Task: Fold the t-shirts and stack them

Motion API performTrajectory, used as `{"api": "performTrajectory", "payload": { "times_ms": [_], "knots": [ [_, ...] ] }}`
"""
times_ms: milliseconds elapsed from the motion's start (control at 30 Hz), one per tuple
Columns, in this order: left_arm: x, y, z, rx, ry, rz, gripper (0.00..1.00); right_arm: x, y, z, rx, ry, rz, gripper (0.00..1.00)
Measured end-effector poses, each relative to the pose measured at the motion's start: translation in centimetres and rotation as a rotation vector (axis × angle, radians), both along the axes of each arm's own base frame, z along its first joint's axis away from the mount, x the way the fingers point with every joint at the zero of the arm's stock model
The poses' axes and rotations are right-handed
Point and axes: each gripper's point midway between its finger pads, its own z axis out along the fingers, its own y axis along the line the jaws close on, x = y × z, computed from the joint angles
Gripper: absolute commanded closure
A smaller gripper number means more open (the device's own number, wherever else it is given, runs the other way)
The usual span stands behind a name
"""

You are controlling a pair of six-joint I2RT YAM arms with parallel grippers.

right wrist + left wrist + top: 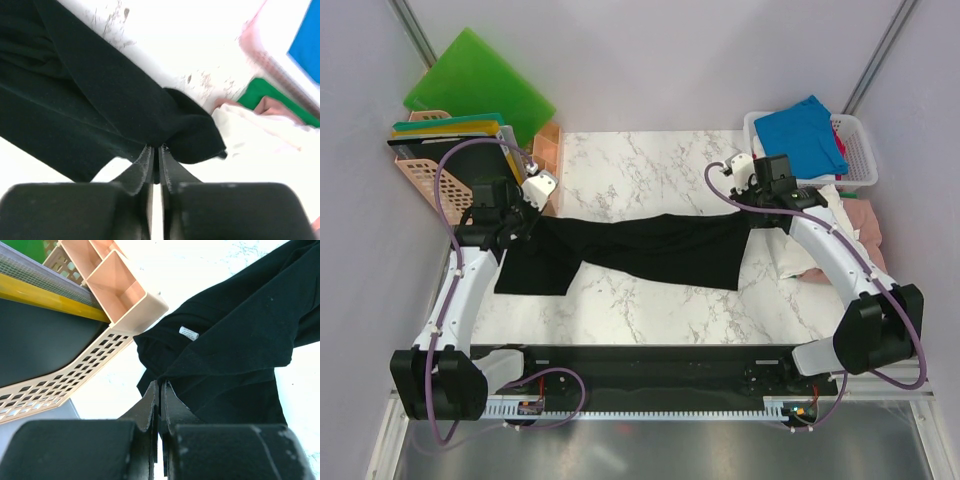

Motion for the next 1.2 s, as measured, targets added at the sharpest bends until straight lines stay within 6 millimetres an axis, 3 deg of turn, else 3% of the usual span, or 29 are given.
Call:
{"api": "performTrajectory", "payload": {
  "times_ms": [33, 100, 200, 433, 667, 1033, 1200],
  "knots": [
    [0.0, 0.0, 0.0, 0.0, 0.0, 0.0, 0.98, -0.2, -0.1, -0.2, -0.006, 0.011, 0.002, 0.66],
    [0.0, 0.0, 0.0, 0.0, 0.0, 0.0, 0.98, -0.9, -0.3, -1.2, -0.018, 0.048, 0.003, 0.46],
    [0.0, 0.0, 0.0, 0.001, 0.0, 0.0, 0.98, -2.0, -0.8, -2.4, -0.044, 0.098, 0.009, 0.36],
    [-0.1, 0.0, -0.1, 0.001, 0.006, 0.0, 0.98, -3.3, -1.5, -3.7, -0.084, 0.143, 0.016, 0.37],
    [-0.2, 0.0, -0.1, -0.001, 0.007, -0.001, 0.98, -3.9, -1.8, -6.0, -0.103, 0.178, 0.023, 0.55],
    [-0.3, 0.0, -0.3, -0.001, 0.016, -0.001, 0.98, -2.6, 0.9, -12.5, -0.073, 0.299, 0.061, 0.53],
    [-0.3, 0.0, -0.4, 0.0, 0.019, -0.001, 0.98, -2.4, 1.2, -14.2, -0.069, 0.327, 0.06, 0.54]
  ]
}}
